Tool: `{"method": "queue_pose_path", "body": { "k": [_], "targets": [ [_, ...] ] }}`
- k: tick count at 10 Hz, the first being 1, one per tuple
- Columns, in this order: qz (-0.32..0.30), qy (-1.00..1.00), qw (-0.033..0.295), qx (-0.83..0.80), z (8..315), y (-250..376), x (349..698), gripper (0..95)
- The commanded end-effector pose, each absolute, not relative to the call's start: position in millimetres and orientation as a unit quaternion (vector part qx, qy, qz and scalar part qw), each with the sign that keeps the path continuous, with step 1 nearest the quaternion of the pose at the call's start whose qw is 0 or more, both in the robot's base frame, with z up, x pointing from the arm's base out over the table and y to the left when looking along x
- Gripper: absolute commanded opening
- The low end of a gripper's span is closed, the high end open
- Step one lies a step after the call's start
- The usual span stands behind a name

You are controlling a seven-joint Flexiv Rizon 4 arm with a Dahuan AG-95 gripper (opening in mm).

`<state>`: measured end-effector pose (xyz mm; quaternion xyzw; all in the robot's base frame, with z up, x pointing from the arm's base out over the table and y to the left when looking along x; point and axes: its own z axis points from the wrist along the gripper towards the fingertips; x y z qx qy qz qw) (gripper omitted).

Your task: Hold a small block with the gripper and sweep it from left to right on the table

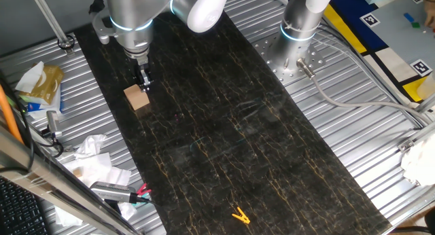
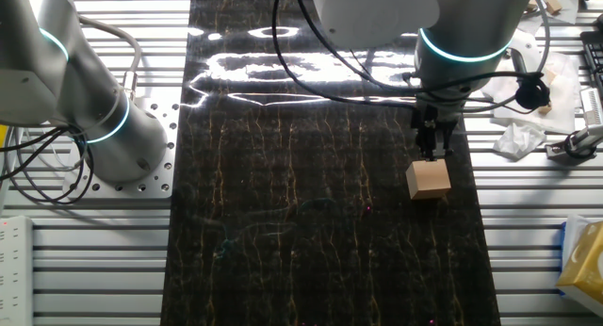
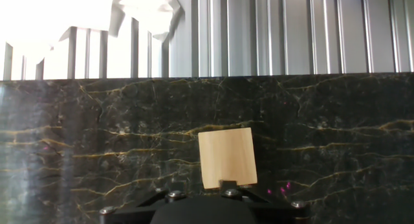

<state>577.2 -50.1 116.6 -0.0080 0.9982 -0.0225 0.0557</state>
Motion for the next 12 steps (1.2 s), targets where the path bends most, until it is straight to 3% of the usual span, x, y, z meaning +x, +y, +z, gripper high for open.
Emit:
{"method": "queue_pose_path", "body": {
  "k": [1,2,12],
  "targets": [
    [-0.022,0.998,0.054,-0.007,115.3,-50.0,577.9,19.0],
    [-0.022,0.998,0.054,-0.007,114.8,-50.1,578.0,38.0],
    [-0.021,0.998,0.056,-0.011,111.6,-50.0,579.9,38.0]
  ]
}}
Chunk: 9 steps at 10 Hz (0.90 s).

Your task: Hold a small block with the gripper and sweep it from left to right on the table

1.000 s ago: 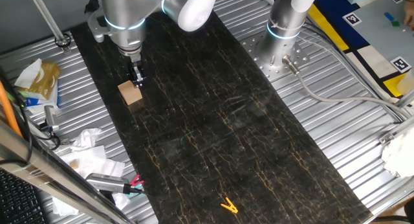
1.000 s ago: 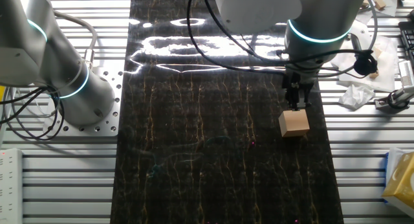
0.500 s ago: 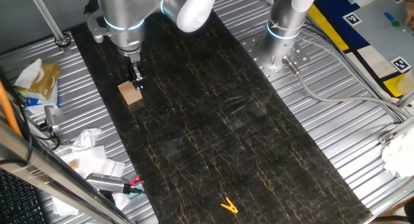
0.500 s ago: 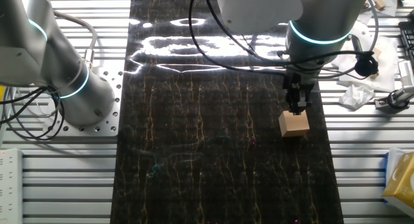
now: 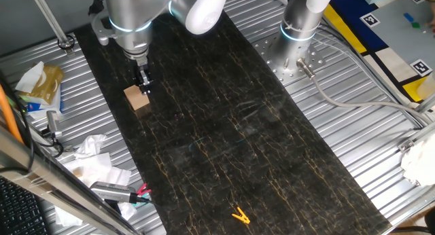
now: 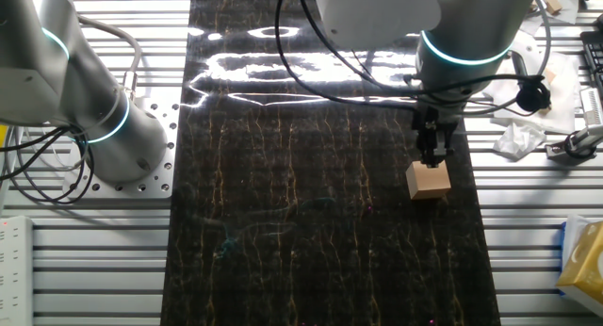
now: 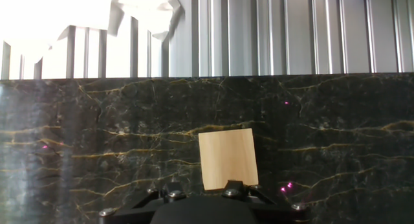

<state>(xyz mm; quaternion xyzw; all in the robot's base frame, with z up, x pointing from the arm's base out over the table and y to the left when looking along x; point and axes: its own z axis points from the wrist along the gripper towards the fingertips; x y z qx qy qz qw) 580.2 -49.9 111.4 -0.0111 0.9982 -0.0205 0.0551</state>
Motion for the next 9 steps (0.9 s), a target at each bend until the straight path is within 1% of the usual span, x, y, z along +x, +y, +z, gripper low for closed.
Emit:
{"method": "queue_pose_path", "body": {
  "k": [1,9],
  "targets": [
    [-0.021,0.998,0.056,-0.011,111,-50,580,38.0],
    [-0.022,0.998,0.056,-0.011,100,-51,581,38.0]
  ]
}}
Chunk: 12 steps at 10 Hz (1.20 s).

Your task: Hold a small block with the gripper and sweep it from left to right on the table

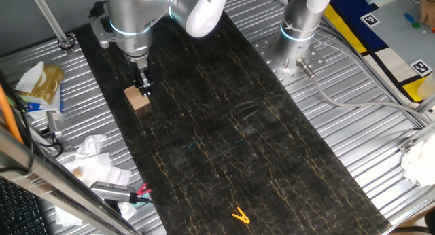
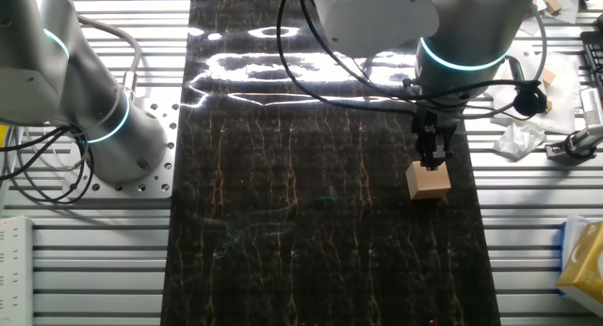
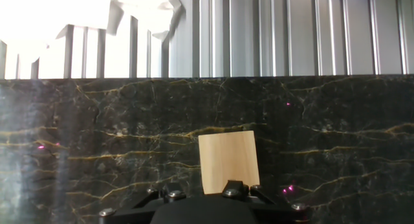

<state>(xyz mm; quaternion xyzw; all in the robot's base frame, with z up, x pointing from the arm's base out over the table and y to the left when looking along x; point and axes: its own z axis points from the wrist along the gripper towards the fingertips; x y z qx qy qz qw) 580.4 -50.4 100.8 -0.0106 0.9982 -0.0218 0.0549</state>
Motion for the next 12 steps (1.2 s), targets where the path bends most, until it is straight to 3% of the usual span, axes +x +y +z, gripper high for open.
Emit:
{"method": "queue_pose_path", "body": {
  "k": [1,12],
  "targets": [
    [-0.022,0.998,0.056,-0.011,100.2,-50.7,580.5,38.0],
    [-0.017,0.998,0.056,-0.007,97.0,-50.6,581.5,38.0]
  ]
}}
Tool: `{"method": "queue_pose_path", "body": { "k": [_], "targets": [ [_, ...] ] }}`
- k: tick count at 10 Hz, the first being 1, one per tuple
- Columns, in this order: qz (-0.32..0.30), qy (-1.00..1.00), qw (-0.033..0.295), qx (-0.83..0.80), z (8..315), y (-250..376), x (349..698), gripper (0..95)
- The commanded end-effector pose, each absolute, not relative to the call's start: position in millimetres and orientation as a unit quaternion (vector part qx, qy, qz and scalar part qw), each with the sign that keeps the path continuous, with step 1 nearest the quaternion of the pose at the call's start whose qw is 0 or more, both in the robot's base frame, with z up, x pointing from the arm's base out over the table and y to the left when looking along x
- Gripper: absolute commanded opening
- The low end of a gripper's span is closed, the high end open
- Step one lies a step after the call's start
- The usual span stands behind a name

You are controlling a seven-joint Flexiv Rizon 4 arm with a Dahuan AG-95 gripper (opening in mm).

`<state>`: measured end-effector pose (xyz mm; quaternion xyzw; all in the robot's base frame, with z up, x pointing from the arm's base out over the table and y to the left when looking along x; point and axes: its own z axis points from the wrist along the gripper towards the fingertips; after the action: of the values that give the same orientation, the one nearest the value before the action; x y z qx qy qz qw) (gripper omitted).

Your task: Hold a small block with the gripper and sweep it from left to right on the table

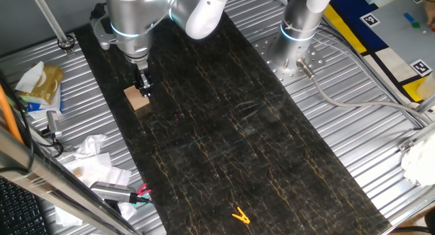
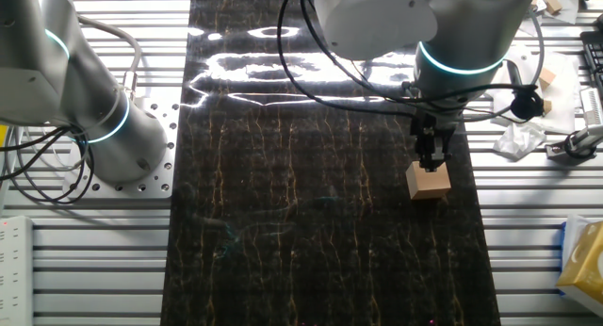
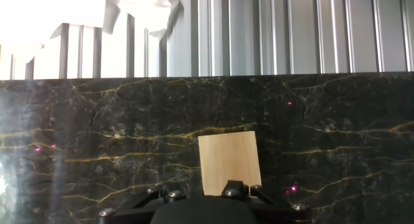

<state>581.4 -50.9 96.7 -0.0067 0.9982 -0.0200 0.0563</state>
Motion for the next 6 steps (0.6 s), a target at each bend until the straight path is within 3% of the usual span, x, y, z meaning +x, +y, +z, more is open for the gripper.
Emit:
{"method": "queue_pose_path", "body": {
  "k": [1,6],
  "targets": [
    [-0.015,0.998,0.056,-0.007,97.0,-50.6,581.5,38.0],
    [-0.017,0.998,0.055,-0.010,95.2,-50.4,582.3,38.0]
  ]
}}
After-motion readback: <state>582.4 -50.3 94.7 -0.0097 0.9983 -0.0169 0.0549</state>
